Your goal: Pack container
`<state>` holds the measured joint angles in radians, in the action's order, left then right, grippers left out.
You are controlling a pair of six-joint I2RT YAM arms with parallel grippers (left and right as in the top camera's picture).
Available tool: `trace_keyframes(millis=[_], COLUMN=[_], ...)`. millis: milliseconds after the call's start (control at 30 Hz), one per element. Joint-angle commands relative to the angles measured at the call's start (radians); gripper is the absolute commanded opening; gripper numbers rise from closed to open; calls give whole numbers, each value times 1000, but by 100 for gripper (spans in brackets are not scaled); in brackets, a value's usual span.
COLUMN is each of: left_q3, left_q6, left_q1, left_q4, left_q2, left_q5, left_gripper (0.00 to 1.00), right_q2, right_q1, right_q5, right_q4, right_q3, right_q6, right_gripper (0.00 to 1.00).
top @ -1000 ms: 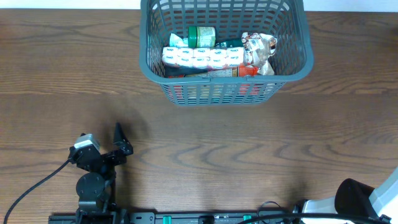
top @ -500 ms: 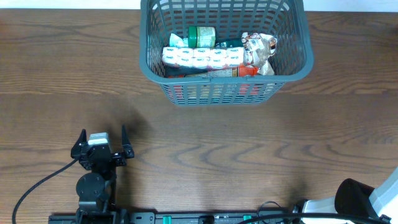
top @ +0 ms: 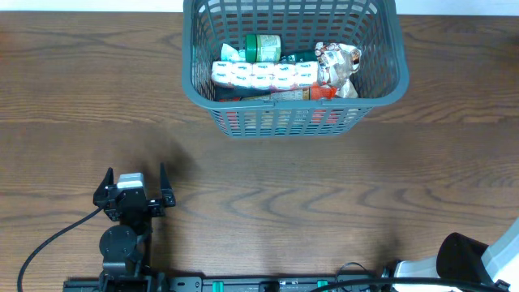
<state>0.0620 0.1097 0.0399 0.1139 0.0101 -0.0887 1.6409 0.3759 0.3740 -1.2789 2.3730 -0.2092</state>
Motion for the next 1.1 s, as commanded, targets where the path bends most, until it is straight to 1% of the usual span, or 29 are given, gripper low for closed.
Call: trace_keyframes(millis=[0, 233, 433, 567, 700, 767, 867, 967, 1067], left_q3=[-29, -29, -29, -29, -29, -29, -29, -29, -29], left_q6=[17, 17, 17, 17, 17, 17, 17, 17, 17], left_q1=[-6, -6, -6, -6, -6, -6, -6, -6, -6], left_q4=[8, 8, 8, 8, 8, 8, 8, 8, 8], left_q2=[-6, -6, -6, -6, -6, -6, -6, -6, -6], left_q5=[2, 2, 2, 2, 2, 2, 2, 2, 2], left_gripper=[99, 98, 99, 99, 99, 98, 99, 99, 99], right_q2=[-1, 2, -93, -192, -317, -399, -516, -653, -799], right_q1=[2, 1, -29, -116, -262, -322, -369, -392, -393], right_q5=[6, 6, 6, 6, 6, 45, 12, -2, -24], right_q4=[0, -1, -1, -1, 0, 56, 108, 173, 278], right_q3=[-1, -1, -1, -2, -40, -97, -209, -380, -598], right_q6=[-15, -14, -14, -15, -14, -11, -12, -15, -14], right_gripper=[99, 99, 99, 99, 99, 99, 99, 99, 99])
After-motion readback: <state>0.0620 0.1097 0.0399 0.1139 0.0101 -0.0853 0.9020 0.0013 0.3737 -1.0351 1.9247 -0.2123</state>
